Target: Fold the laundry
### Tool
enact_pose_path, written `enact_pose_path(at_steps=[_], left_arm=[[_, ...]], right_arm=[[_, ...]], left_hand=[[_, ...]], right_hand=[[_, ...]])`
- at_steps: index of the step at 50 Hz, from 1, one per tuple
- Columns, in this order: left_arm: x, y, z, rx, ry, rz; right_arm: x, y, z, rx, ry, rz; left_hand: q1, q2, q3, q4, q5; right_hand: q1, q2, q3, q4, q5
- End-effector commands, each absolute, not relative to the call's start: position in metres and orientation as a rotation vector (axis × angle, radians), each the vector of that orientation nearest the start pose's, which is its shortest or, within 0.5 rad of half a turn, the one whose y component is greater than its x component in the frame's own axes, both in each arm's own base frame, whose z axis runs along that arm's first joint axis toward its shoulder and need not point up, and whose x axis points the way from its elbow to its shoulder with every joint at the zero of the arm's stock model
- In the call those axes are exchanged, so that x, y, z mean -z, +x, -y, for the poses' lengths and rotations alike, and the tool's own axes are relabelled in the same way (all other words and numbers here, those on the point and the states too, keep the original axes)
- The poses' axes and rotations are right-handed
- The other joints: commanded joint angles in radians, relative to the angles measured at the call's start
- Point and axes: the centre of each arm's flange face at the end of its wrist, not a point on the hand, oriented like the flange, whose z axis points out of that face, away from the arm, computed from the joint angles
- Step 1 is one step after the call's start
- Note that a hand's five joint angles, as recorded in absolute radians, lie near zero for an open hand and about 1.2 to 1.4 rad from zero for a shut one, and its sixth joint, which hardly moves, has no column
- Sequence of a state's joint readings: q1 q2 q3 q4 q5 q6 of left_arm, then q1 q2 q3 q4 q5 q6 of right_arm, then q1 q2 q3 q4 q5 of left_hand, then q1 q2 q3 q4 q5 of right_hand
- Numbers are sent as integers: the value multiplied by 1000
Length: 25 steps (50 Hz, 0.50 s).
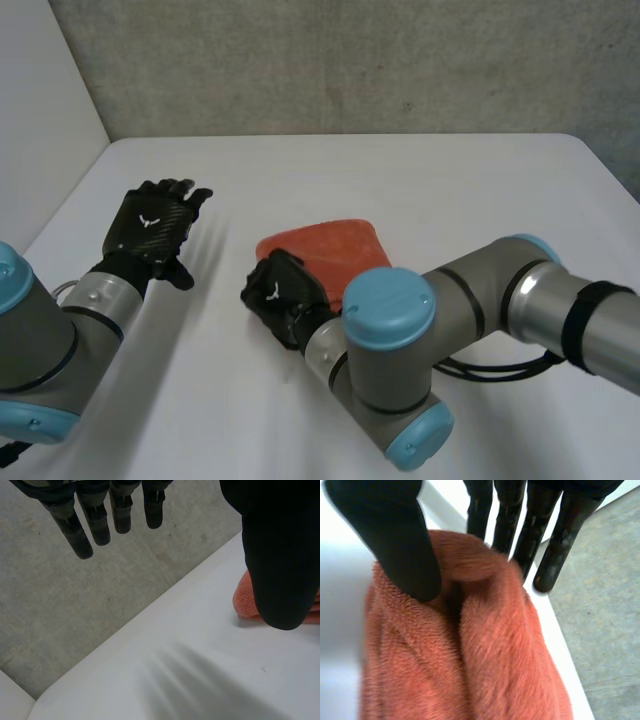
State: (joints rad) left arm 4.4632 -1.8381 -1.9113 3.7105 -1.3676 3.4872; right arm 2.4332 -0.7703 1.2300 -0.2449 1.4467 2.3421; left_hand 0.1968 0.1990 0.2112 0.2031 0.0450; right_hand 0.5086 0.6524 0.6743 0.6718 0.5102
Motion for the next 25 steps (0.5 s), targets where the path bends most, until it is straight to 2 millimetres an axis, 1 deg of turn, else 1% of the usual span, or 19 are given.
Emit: enact_pose_path(at_steps=[1, 2, 4, 5, 6, 7, 8, 9, 10, 11, 12, 14, 15, 16, 19, 20, 23, 24, 25], left_arm=[[-187, -230, 281, 2280, 896, -2110], [-193, -236, 281, 2310, 904, -2096], [-195, -240, 280, 2325, 911, -2095], [-202, -247, 278, 2358, 921, -2097], [-208, -255, 275, 2382, 922, -2120], [-208, -255, 275, 2382, 922, -2120], [-212, -259, 274, 2398, 916, -2132], [-220, -267, 271, 2420, 900, -2161], [-220, -267, 271, 2420, 900, -2162], [-238, -281, 267, 2469, 847, -2220], [-241, -286, 266, 2474, 838, -2248], [-246, -294, 263, 2488, 824, -2289], [-244, -303, 262, 2479, 821, -2346], [-241, -309, 261, 2470, 828, -2376], [-232, -329, 255, 2436, 867, -2458], [-226, -340, 251, 2410, 882, -2500], [-218, -347, 250, 2370, 869, -2540], [-208, -350, 252, 2327, 841, -2568], [-199, -351, 255, 2283, 803, -2590]], right_arm=[[-159, 410, 190, 1972, -1634, -1613], [-167, 406, 192, 1980, -1590, -1630], [-181, 399, 198, 1988, -1491, -1657], [-194, 390, 206, 1989, -1383, -1691], [-194, 390, 206, 1989, -1382, -1692], [-200, 386, 210, 1988, -1329, -1704], [-209, 378, 215, 1977, -1230, -1730], [-210, 378, 215, 1977, -1229, -1730], [-218, 371, 220, 1963, -1134, -1750], [-225, 364, 226, 1947, -1045, -1764], [-227, 356, 233, 1931, -976, -1792], [-228, 348, 241, 1911, -908, -1827], [-228, 340, 248, 1883, -859, -1866], [-227, 337, 252, 1872, -837, -1883], [-228, 330, 258, 1824, -798, -1923], [-226, 327, 260, 1788, -787, -1946], [-225, 324, 265, 1748, -774, -1966], [-223, 324, 267, 1731, -773, -1975], [-214, 324, 272, 1687, -771, -2008]], left_hand=[[-22, -24, -37, -29, -45], [-22, -24, -37, -29, -45], [-19, -21, -33, -25, -41], [-16, -18, -30, -22, -38], [-10, -12, -24, -16, -32], [-10, -12, -24, -16, -32], [-7, -9, -21, -13, -30], [-7, -9, -21, -13, -29], [-7, -9, -21, -13, -29], [-4, -6, -18, -10, -27], [-4, -6, -18, -10, -27], [-4, -6, -18, -10, -27], [-1, -3, -15, -7, -24], [2, 0, -12, -4, -21], [2, 0, -12, -4, -21], [5, 3, -9, -1, -18], [14, 11, -1, 7, -9], [20, 17, 5, 13, -3], [20, 17, 5, 13, -3]], right_hand=[[-334, -478, -500, -497, -510], [-334, -478, -500, -497, -510], [-334, -478, -500, -497, -510], [-334, -478, -500, -497, -510], [-334, -478, -500, -497, -510], [-334, -478, -500, -497, -510], [-334, -478, -500, -497, -510], [-334, -478, -500, -497, -510], [-334, -478, -500, -497, -510], [-334, -478, -500, -497, -510], [-334, -478, -500, -497, -510], [-334, -478, -500, -497, -510], [-334, -478, -500, -497, -510], [-334, -478, -500, -497, -510], [-334, -478, -500, -497, -510], [-334, -478, -500, -497, -510], [-334, -478, -500, -497, -510], [-334, -478, -500, -497, -510], [-334, -478, -500, -497, -510]])
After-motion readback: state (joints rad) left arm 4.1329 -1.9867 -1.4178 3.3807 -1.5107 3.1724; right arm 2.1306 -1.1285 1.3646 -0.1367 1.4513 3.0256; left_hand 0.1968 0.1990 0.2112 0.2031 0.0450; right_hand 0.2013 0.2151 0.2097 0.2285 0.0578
